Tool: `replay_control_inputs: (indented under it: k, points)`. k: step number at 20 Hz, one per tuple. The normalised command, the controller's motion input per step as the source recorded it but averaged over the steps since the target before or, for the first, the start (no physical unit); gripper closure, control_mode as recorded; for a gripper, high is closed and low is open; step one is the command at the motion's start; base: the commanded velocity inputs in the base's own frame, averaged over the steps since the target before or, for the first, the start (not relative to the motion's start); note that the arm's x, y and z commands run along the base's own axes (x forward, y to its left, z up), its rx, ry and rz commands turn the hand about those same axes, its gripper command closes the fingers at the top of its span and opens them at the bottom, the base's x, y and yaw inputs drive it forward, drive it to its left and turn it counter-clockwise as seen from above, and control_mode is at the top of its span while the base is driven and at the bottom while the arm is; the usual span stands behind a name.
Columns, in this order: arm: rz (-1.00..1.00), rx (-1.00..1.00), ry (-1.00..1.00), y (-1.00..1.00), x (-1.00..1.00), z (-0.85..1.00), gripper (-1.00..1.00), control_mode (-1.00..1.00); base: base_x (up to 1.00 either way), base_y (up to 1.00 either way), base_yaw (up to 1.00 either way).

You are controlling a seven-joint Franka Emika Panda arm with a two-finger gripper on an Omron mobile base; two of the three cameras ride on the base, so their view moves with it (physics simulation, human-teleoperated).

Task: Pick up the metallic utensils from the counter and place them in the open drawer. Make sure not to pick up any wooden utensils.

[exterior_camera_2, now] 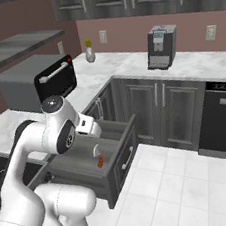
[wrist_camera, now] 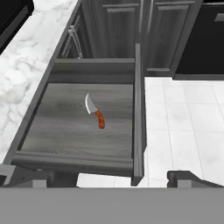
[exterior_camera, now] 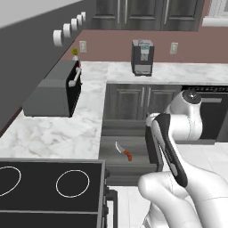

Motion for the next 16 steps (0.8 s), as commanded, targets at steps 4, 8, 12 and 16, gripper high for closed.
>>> replay_control_inputs:
  k: [4,8,12,16]
  points:
    - [0.00,0.00,0.00,0.00,0.00,0.00,-1.00,1.00,-0.03,0.00,0.00]
    - [0.00,0.00,0.00,0.00,0.00,0.00,-1.00,1.00,-0.78,-0.54,-0.34]
    - [0.00,0.00,0.00,0.00,0.00,0.00,-1.00,1.00,-0.65,-0.28,-0.46]
    - [0.00,0.00,0.00,0.00,0.00,0.00,-1.00,1.00,-0.38,-0.23,-0.70]
